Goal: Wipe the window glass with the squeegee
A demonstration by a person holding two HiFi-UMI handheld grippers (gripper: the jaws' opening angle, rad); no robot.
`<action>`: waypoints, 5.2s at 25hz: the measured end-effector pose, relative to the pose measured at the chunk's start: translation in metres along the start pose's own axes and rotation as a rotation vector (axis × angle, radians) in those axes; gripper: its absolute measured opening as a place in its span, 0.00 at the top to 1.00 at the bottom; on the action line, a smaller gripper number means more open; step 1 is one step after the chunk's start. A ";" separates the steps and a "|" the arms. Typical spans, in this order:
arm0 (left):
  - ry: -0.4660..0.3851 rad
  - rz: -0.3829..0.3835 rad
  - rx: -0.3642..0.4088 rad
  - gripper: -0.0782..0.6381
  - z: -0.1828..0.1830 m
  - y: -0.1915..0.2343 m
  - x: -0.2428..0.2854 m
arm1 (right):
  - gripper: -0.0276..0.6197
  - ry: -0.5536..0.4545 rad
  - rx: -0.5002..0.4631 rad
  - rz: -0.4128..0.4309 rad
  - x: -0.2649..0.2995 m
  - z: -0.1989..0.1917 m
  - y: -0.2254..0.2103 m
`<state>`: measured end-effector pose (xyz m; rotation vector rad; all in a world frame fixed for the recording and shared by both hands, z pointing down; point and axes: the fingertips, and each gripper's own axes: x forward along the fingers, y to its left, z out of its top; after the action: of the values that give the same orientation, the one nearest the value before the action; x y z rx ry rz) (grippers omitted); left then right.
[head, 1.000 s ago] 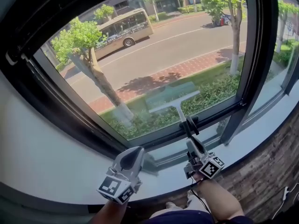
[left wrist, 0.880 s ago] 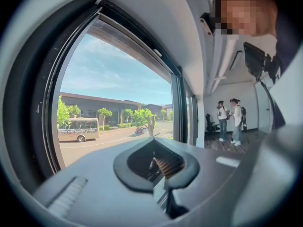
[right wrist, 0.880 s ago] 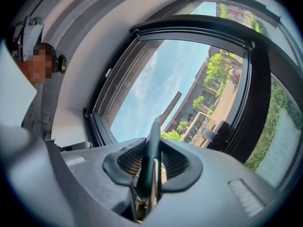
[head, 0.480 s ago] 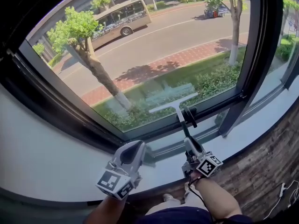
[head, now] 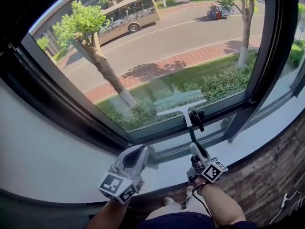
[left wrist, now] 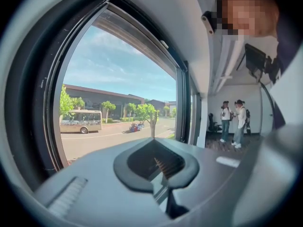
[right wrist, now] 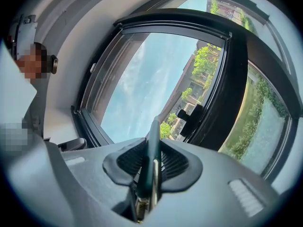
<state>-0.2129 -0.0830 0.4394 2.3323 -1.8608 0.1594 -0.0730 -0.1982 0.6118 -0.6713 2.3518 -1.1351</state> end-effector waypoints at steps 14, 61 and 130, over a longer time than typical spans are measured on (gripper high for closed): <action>-0.047 0.063 -0.013 0.88 0.005 0.009 -0.004 | 0.80 0.075 0.107 -0.089 0.000 -0.006 -0.020; -0.197 0.072 -0.002 0.88 0.054 0.051 -0.031 | 0.80 -0.323 -0.288 0.602 0.194 0.165 0.405; -0.127 0.042 -0.035 0.88 0.004 0.016 -0.038 | 0.80 -0.045 -0.125 0.225 0.072 -0.030 0.108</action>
<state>-0.2375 -0.0511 0.4297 2.3310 -1.9545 -0.0166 -0.1717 -0.1646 0.5292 -0.4542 2.4037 -0.8733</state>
